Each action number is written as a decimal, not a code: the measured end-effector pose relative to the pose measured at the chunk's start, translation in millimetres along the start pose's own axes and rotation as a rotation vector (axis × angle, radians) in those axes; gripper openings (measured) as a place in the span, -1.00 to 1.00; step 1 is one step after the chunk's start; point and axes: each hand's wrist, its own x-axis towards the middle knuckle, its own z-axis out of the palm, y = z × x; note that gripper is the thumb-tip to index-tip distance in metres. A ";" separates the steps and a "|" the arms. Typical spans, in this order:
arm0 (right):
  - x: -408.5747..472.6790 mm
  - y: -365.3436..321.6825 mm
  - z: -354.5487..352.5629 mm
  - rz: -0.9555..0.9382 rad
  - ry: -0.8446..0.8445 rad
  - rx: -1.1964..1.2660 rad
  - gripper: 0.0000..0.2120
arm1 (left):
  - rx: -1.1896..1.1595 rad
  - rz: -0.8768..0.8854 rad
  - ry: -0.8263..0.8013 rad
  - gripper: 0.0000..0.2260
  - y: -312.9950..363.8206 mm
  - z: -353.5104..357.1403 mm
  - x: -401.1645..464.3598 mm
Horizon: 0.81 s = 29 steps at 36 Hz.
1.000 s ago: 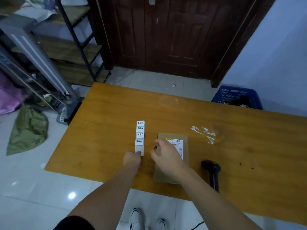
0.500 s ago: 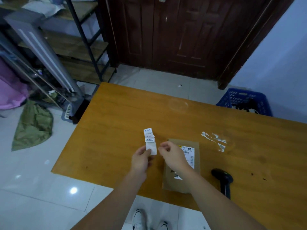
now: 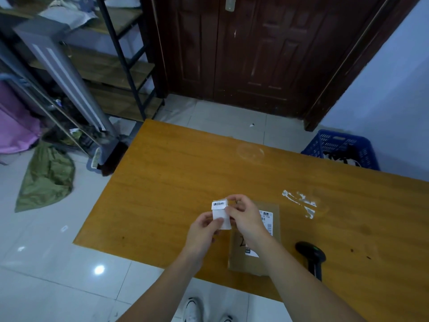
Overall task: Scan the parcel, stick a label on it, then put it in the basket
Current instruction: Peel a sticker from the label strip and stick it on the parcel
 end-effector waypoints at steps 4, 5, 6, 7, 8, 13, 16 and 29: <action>-2.0 0.3 -5.6 -0.038 -0.081 -0.017 -0.79 | -0.084 -0.070 0.027 -0.78 13.1 3.0 2.3; -3.0 1.0 -6.8 -0.043 -0.098 -0.042 -0.78 | -0.088 -0.067 0.030 -0.79 14.9 3.2 3.9; -4.0 1.8 -8.1 -0.047 -0.107 -0.074 -0.76 | -0.086 -0.050 0.026 -0.83 15.8 2.9 5.1; -4.9 2.6 -9.1 -0.051 -0.110 -0.105 -0.75 | -0.075 -0.026 0.021 -0.86 16.6 2.2 5.8; -5.7 3.6 -10.0 -0.057 -0.110 -0.133 -0.73 | -0.060 -0.005 0.018 -0.88 17.2 1.6 5.7; -10.3 5.3 -13.2 -0.103 -0.110 -0.183 -0.70 | 0.003 0.047 -0.003 -0.88 13.9 3.7 3.7; -13.5 5.5 -16.3 -0.155 -0.093 -0.224 -0.81 | 0.032 0.067 -0.016 -0.88 10.9 5.2 0.9; -20.1 -0.9 -14.6 -0.248 -0.063 -0.274 -0.91 | -0.035 0.073 0.123 -0.79 20.5 12.5 -3.5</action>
